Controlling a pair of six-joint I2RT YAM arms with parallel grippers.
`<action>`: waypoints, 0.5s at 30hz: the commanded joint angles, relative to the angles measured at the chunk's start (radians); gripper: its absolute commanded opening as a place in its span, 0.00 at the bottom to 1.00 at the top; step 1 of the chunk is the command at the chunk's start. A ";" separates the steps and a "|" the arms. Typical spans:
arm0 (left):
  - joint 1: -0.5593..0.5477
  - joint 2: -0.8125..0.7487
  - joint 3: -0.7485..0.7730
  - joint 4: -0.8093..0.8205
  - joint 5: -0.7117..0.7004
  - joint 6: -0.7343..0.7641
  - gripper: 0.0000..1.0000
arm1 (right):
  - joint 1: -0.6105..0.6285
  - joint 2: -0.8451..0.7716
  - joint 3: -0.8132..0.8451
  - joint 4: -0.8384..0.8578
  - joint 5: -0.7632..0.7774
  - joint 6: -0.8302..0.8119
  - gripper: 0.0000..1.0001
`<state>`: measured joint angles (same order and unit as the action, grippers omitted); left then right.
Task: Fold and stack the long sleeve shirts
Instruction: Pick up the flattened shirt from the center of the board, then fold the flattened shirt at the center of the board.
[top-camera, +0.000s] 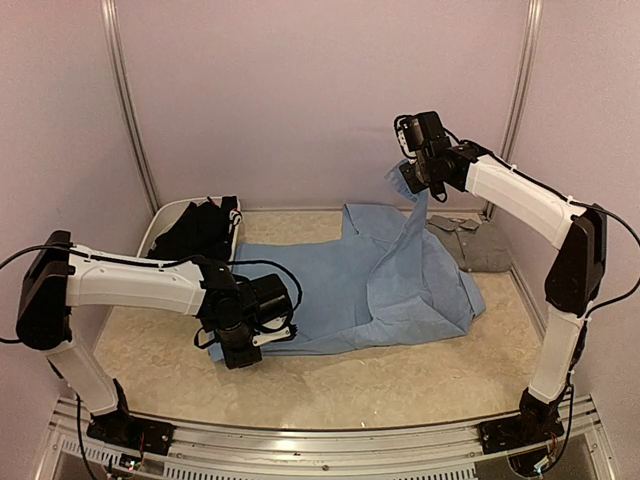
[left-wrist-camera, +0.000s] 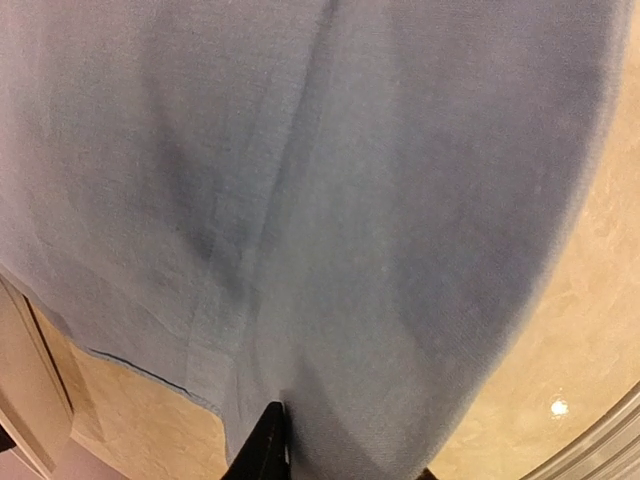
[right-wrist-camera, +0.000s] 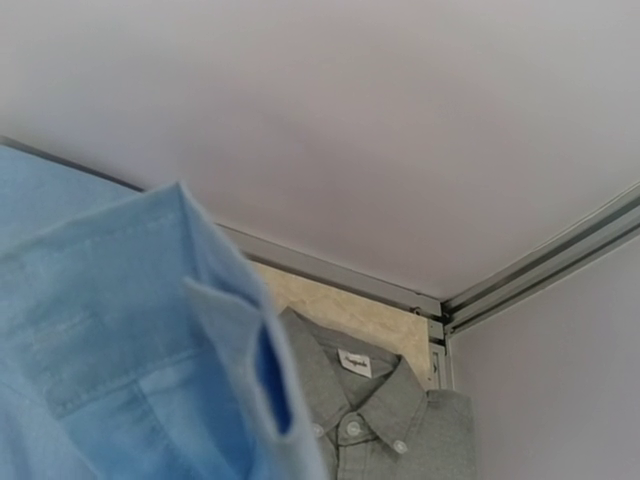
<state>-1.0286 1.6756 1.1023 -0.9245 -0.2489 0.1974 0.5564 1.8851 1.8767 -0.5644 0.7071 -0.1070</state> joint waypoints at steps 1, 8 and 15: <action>-0.011 0.005 0.032 -0.032 -0.014 -0.017 0.20 | 0.008 0.010 0.035 -0.021 0.001 0.008 0.00; -0.008 -0.032 0.028 -0.039 -0.052 0.000 0.00 | 0.008 -0.013 0.030 -0.014 0.042 -0.005 0.00; 0.092 -0.018 0.089 -0.026 0.007 0.055 0.00 | 0.008 -0.082 -0.027 0.155 0.160 -0.137 0.00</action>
<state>-1.0096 1.6691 1.1305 -0.9520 -0.2794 0.2134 0.5564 1.8717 1.8648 -0.5282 0.7677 -0.1558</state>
